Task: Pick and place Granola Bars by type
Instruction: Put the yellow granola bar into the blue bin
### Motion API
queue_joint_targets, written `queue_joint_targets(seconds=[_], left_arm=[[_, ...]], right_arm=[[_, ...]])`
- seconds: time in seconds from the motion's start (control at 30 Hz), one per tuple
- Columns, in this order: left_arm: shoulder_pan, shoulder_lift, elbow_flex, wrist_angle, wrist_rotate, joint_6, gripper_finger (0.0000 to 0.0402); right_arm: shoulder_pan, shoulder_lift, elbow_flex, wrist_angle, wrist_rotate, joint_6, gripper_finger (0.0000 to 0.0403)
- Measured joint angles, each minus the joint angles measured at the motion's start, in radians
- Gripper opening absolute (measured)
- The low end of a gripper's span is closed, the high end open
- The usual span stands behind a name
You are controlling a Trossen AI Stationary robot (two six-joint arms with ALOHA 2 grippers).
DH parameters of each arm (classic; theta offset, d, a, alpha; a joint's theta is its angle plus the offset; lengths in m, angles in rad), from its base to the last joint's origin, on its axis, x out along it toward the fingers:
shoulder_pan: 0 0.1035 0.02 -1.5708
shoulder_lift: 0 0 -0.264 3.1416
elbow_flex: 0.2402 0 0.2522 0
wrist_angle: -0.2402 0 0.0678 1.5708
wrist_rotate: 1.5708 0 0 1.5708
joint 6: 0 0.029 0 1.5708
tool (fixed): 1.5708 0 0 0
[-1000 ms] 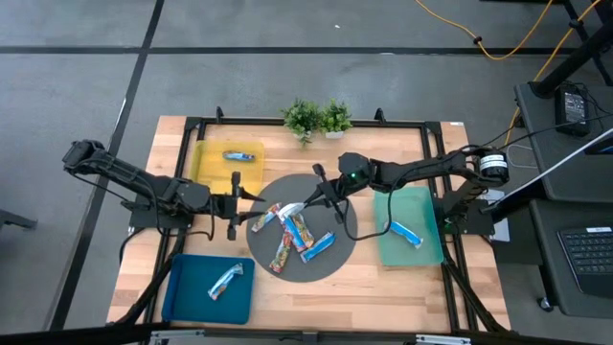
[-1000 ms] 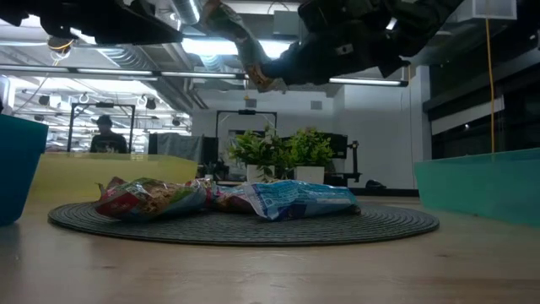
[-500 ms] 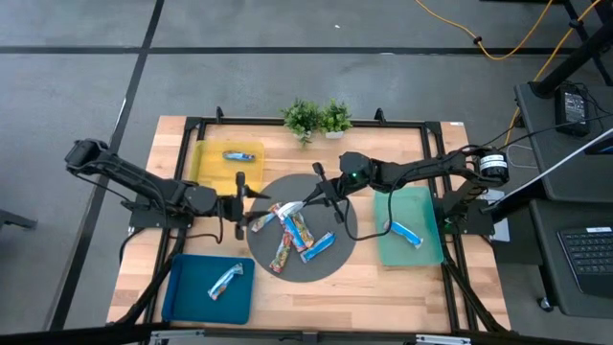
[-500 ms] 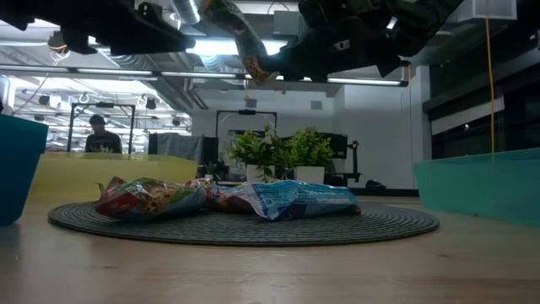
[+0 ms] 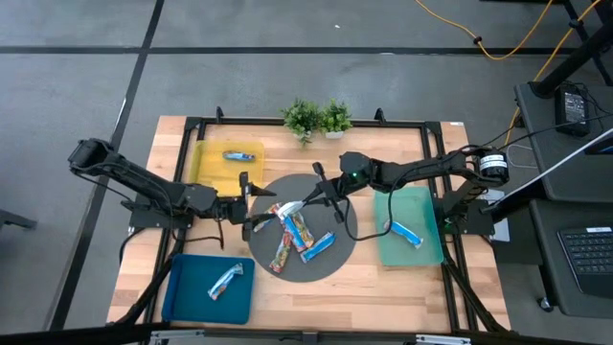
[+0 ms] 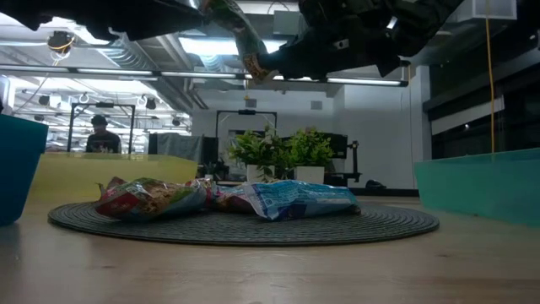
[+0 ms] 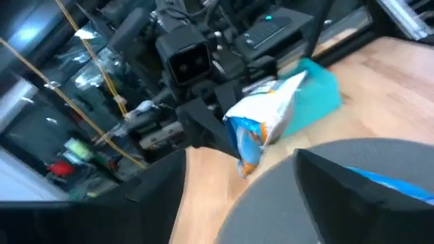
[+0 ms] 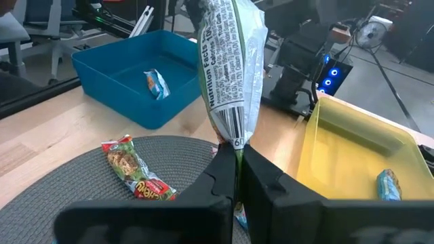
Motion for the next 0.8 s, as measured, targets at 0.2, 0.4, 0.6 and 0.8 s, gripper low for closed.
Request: queue_joint_targets(seconds=[0.2, 0.4, 0.6, 0.8], left_arm=[[0.000, 0.064, 0.000, 0.132, 0.040, 0.047, 0.0265], [0.000, 0.086, 0.000, 0.192, 0.075, 0.059, 0.0264], [0.000, 0.086, 0.000, 0.198, 0.075, 0.040, 0.0238], [0.024, 0.086, 0.000, 0.199, 0.122, 0.031, 0.0195]], right_arm=[[0.000, 0.000, 0.000, 0.004, 0.000, 0.000, 0.0016], [0.000, 0.000, 0.000, 0.004, 0.000, 0.000, 0.0016], [0.000, 0.000, 0.000, 0.007, 0.000, 0.000, 0.0016], [0.000, 0.000, 0.000, 0.025, 0.000, 0.000, 0.0016]])
